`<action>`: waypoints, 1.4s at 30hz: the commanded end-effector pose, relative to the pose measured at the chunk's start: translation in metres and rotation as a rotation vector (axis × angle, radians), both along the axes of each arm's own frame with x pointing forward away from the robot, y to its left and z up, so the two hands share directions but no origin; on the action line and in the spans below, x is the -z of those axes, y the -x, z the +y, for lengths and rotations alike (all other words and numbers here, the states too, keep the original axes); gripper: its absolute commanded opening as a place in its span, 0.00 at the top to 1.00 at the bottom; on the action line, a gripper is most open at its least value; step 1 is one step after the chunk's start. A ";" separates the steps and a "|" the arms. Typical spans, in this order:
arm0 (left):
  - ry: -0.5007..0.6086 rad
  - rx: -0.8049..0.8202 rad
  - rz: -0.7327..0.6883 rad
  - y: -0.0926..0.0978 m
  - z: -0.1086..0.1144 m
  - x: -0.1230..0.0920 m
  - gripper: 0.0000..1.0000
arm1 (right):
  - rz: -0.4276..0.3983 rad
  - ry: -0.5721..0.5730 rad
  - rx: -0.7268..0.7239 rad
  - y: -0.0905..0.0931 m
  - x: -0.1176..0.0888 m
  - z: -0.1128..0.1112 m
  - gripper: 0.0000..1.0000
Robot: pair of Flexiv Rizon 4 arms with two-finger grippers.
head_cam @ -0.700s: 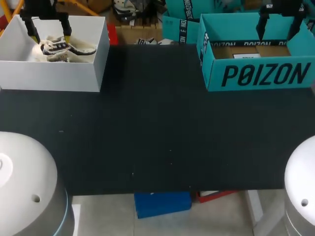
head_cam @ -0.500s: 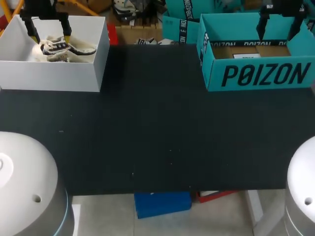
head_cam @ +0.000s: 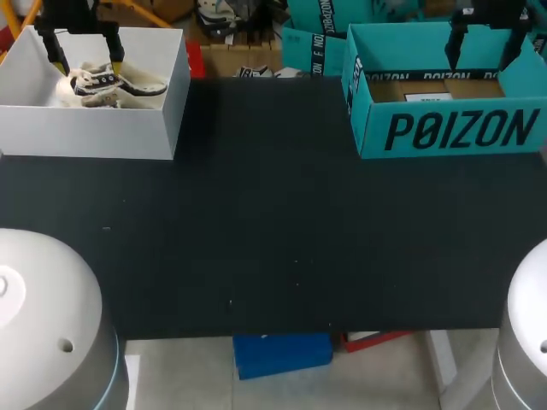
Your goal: Take the shoe out of the shoebox, open the shoe tongue, remove and reinsert the insole, then place the shoe into the shoebox
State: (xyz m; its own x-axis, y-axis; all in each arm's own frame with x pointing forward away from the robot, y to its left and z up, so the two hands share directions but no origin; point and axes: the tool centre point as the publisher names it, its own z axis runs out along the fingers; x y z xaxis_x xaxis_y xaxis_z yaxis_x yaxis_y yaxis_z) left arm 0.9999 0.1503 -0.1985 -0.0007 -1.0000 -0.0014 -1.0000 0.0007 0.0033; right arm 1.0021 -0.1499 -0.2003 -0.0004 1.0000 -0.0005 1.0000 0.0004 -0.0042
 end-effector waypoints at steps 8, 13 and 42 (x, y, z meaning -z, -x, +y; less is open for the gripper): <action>0.001 0.000 -0.001 0.000 0.000 0.001 0.00 | 0.001 0.000 0.000 -0.001 0.000 0.000 0.00; 0.001 0.000 -0.001 0.000 0.000 0.001 0.00 | 0.001 0.000 0.000 -0.001 0.000 0.000 0.00; 0.031 1.585 -0.146 -0.078 0.032 0.005 0.00 | 0.001 0.000 0.000 -0.001 0.000 0.000 0.00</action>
